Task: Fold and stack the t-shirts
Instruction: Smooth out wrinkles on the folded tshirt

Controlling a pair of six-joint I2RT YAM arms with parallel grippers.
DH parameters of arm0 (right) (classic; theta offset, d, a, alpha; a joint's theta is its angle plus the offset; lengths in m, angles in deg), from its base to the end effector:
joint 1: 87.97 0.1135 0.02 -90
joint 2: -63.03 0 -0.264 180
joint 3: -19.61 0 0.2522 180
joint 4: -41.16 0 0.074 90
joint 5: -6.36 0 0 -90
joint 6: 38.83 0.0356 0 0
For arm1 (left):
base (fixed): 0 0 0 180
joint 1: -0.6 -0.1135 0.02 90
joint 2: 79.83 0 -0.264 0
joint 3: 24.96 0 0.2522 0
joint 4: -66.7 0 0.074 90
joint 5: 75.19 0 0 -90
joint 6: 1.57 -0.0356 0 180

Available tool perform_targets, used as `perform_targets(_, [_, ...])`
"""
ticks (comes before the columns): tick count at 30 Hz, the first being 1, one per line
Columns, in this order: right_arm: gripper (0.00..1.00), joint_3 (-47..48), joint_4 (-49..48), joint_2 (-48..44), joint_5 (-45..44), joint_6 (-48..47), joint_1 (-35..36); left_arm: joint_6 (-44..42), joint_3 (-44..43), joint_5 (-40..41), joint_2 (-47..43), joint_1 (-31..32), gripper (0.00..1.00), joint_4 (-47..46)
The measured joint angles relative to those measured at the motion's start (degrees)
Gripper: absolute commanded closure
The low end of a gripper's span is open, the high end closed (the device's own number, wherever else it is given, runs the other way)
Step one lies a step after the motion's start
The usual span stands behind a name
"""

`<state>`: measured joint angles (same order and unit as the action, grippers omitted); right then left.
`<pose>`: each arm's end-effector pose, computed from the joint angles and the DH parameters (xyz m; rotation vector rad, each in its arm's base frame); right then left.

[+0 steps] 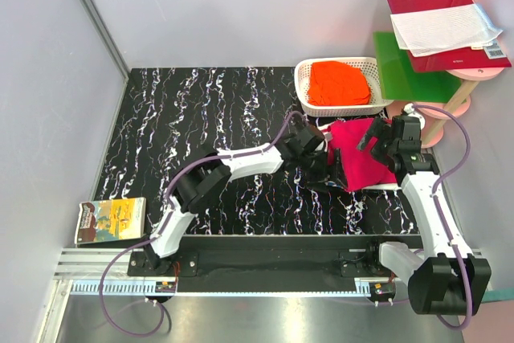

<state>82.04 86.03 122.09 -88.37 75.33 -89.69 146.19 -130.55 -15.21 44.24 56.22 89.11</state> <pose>0.2178 -0.0095 0.2822 0.5553 2.2263 0.1081 0.2599 -0.4114 0.1836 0.2823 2.7251 -1.4387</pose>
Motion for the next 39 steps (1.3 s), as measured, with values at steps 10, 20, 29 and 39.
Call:
perform_targets(10, [0.67,-0.9,-4.1,0.9,4.2,-0.1,0.1,-7.1,3.0,15.9,-4.5,-2.0,0.01,15.8])
perform_targets(20, [1.0,3.4,-13.6,18.1,9.9,0.0,5.5,-13.2,4.7,30.5,-19.6,-2.4,0.01,24.2])
perform_targets(29, [1.0,9.8,-19.5,38.0,6.5,0.3,6.0,-14.9,5.4,34.1,-19.6,-2.4,0.01,28.0])
perform_targets(39, [0.17,5.3,-22.7,22.5,7.4,-2.0,12.8,-16.3,11.6,36.4,-23.5,-2.2,0.01,27.3])
